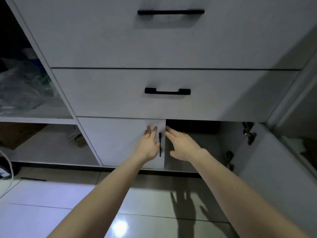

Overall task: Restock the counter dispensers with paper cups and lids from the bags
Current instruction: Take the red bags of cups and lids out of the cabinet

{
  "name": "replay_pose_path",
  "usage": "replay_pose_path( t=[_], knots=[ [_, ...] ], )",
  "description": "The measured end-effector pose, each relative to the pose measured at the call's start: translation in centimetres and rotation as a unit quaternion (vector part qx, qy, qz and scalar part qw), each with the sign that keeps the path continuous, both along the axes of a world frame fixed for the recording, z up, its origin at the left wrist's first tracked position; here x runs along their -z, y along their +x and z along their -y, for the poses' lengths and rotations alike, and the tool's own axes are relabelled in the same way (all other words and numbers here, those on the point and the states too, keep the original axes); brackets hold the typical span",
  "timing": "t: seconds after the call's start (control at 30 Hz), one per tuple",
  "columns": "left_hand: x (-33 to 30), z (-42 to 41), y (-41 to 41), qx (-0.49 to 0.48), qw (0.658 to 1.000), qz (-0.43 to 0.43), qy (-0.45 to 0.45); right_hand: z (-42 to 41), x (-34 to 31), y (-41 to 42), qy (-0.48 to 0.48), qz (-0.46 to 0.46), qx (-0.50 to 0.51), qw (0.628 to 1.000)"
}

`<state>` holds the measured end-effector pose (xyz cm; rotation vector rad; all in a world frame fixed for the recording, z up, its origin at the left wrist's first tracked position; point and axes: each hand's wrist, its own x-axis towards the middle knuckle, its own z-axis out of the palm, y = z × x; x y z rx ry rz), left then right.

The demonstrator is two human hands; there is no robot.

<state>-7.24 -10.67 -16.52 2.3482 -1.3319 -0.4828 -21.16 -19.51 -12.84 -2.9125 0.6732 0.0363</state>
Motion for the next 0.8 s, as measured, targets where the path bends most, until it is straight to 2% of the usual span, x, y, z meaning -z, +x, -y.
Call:
replay_pose_path(
  t=[0.1,0.17,0.23,0.3,0.4,0.47,0.67,0.8],
  knots=[
    [0.2,0.4,-1.1,-0.033,0.999,-0.011,-0.011,0.0,-0.3,-1.7,0.021,0.068,0.026,0.997],
    [0.5,0.0,-3.0,-0.049,0.997,0.015,-0.060,-0.2,-0.3,-4.1,0.013,0.120,0.060,0.991],
    [0.9,-0.2,-5.9,-0.025,0.992,0.034,-0.122,0.1,-0.2,-7.6,-0.039,0.160,0.113,0.980],
    [1.0,0.1,-9.6,0.043,0.987,0.016,-0.154,0.7,0.0,-12.3,-0.108,0.180,0.203,0.956],
    [1.0,1.7,-15.5,0.161,0.973,-0.005,-0.163,1.5,-0.3,-20.1,-0.141,0.088,0.383,0.908],
    [1.0,2.9,-19.2,0.215,0.960,-0.033,-0.177,1.8,-0.4,-24.5,-0.137,0.025,0.448,0.883],
    [1.9,3.3,-26.1,0.297,0.929,-0.155,-0.159,2.1,-0.2,-29.3,-0.103,0.031,0.394,0.913],
    [2.0,1.3,-26.7,0.295,0.916,-0.216,-0.166,2.1,-1.4,-28.8,-0.060,0.044,0.362,0.929]
  ],
)
